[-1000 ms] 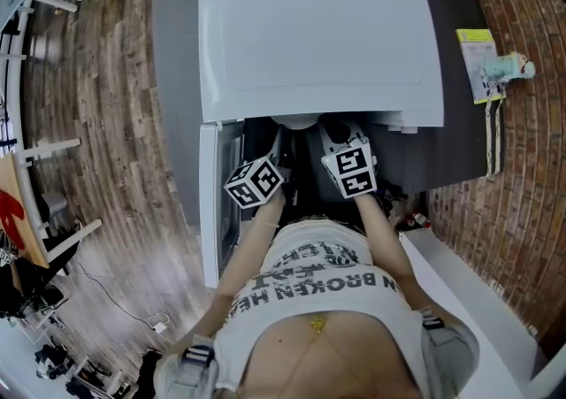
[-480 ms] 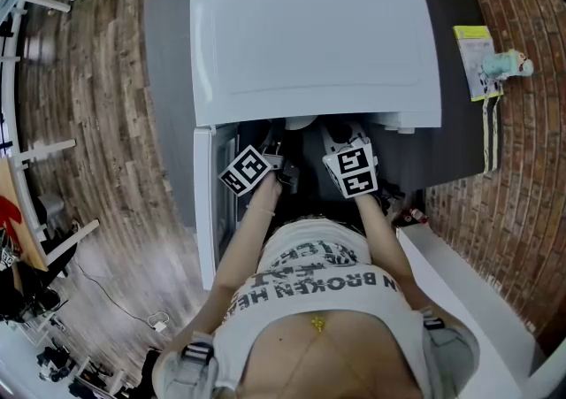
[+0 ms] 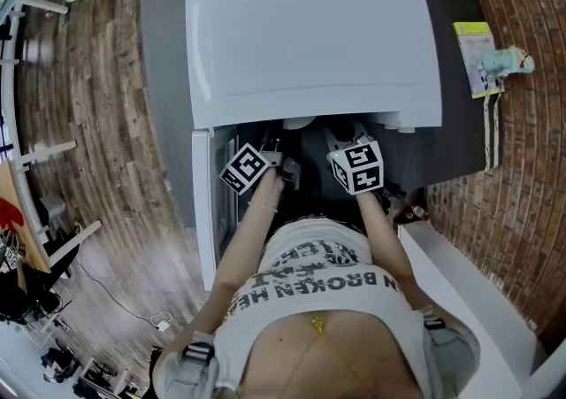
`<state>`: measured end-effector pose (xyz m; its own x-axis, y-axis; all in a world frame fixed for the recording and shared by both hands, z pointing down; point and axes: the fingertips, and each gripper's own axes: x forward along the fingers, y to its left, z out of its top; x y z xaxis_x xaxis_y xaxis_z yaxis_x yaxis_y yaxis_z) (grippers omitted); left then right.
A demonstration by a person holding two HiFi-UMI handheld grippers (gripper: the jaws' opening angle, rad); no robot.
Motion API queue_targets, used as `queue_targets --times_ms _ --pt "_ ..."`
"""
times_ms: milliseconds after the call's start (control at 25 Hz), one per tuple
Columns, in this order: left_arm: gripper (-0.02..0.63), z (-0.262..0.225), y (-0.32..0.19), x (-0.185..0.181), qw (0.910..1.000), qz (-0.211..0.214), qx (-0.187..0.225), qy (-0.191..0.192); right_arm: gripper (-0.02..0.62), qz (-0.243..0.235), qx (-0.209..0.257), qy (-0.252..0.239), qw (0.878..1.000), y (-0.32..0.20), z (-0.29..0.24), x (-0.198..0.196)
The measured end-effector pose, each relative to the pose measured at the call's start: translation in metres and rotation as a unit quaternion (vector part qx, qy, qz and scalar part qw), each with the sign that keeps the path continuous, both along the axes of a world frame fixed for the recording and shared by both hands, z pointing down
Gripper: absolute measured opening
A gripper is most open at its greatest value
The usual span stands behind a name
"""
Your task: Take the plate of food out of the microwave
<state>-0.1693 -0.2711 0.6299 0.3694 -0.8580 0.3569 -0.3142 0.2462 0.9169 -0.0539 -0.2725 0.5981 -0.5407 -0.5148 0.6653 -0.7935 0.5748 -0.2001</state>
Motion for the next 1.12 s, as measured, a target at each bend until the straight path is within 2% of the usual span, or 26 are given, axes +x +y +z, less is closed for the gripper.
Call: queue_targets --times_ms 400,560,640,800,920,1040,1120 --pt "0.021 0.002 0.007 -0.001 0.9993 -0.025 -0.017 0.024 0.009 0.034 -0.033 -0.062 0.997 0.0 0.003 0.003" --pt "0.021 0.002 0.01 -0.001 0.999 -0.028 -0.021 0.028 0.011 0.053 -0.059 -0.101 0.992 0.002 0.006 0.003" --pt "0.02 0.002 0.012 -0.001 0.9988 -0.031 -0.023 0.03 0.011 0.075 -0.083 -0.142 0.984 0.003 0.007 0.004" --pt "0.02 0.003 0.017 0.001 0.9985 -0.035 -0.027 0.032 0.012 0.12 -0.133 -0.237 0.955 0.002 0.008 0.008" --pt "0.02 0.004 0.02 0.002 0.9982 -0.038 -0.031 0.034 0.02 0.12 -0.145 -0.25 0.95 0.004 0.013 0.008" --pt "0.02 0.003 0.023 0.002 0.9981 -0.037 -0.034 0.036 0.103 0.127 -0.169 -0.275 0.938 0.005 0.018 0.004" --pt "0.019 0.003 0.024 0.002 0.998 -0.036 -0.036 0.038 0.11 0.117 -0.173 -0.275 0.939 0.007 0.021 0.0"
